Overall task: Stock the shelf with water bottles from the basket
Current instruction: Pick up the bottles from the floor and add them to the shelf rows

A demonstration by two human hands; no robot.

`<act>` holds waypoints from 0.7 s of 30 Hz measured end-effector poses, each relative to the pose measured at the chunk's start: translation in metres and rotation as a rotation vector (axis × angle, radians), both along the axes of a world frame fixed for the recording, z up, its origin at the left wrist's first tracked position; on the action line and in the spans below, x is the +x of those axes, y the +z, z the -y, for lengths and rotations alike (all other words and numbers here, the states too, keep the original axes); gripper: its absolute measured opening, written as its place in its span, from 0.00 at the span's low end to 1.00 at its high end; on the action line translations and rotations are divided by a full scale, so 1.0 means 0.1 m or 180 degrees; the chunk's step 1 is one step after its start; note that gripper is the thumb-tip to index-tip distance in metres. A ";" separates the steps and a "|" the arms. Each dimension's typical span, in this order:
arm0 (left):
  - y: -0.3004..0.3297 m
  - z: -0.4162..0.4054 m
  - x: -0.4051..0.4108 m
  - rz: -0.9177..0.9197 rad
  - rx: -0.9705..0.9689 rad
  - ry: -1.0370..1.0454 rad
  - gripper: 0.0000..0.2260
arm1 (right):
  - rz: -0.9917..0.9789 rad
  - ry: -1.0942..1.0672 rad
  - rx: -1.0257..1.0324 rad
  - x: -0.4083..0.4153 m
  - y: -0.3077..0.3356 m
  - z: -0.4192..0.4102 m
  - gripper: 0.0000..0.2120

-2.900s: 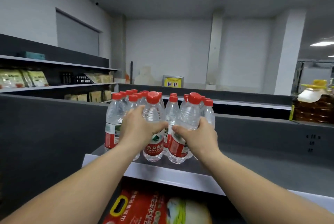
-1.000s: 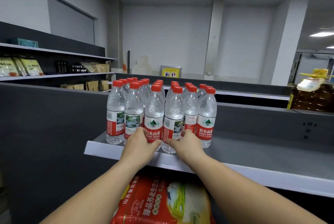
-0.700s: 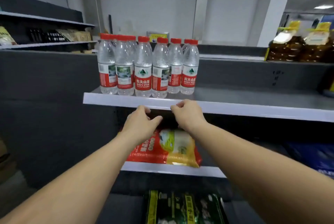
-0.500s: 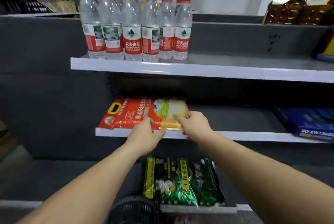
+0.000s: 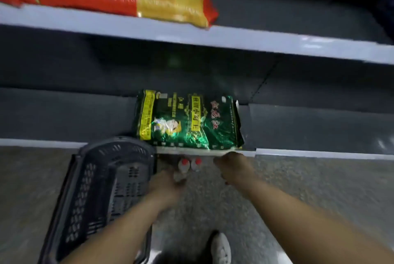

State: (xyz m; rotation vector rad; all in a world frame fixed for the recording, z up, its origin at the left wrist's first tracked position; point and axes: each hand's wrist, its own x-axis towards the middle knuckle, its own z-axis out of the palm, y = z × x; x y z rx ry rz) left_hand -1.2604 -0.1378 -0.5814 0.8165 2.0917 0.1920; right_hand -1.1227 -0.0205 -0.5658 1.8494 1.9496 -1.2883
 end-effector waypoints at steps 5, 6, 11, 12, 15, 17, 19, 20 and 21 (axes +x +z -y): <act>-1.53 0.12 0.17 0.0354 -0.0204 0.0535 0.20 | 0.0313 0.0094 -0.0206 0.22 -1.42 -0.22 0.18; -1.79 0.10 0.17 0.0317 -0.0200 0.0605 0.19 | 0.0316 0.0094 -0.0213 0.24 -1.68 -0.27 0.20; -2.84 -0.09 0.10 0.0134 -0.0025 0.0967 0.23 | 0.0539 0.0371 -0.0423 0.20 -2.76 -0.45 0.24; -3.02 -0.13 0.10 0.0091 -0.0018 0.0971 0.22 | 0.0577 0.0426 -0.0435 0.18 -2.94 -0.47 0.23; -3.45 -0.29 0.09 0.0072 -0.0053 0.0980 0.21 | 0.0780 0.0780 -0.0447 0.13 -3.42 -0.53 0.21; -3.71 -0.39 0.09 0.0114 -0.0064 0.0937 0.23 | 0.0770 0.0740 -0.0464 0.08 -3.67 -0.57 0.22; -4.02 -0.44 0.10 0.0077 -0.0045 0.0941 0.29 | 0.0621 0.0508 -0.0422 0.04 -3.92 -0.61 0.22; -4.15 -0.47 0.10 0.0057 -0.0025 0.1013 0.33 | 0.0511 0.0311 -0.0419 0.03 -4.05 -0.62 0.25; -4.29 -0.50 0.10 0.0059 0.0030 0.1127 0.38 | 0.0421 0.0163 -0.0405 0.02 -4.17 -0.64 0.30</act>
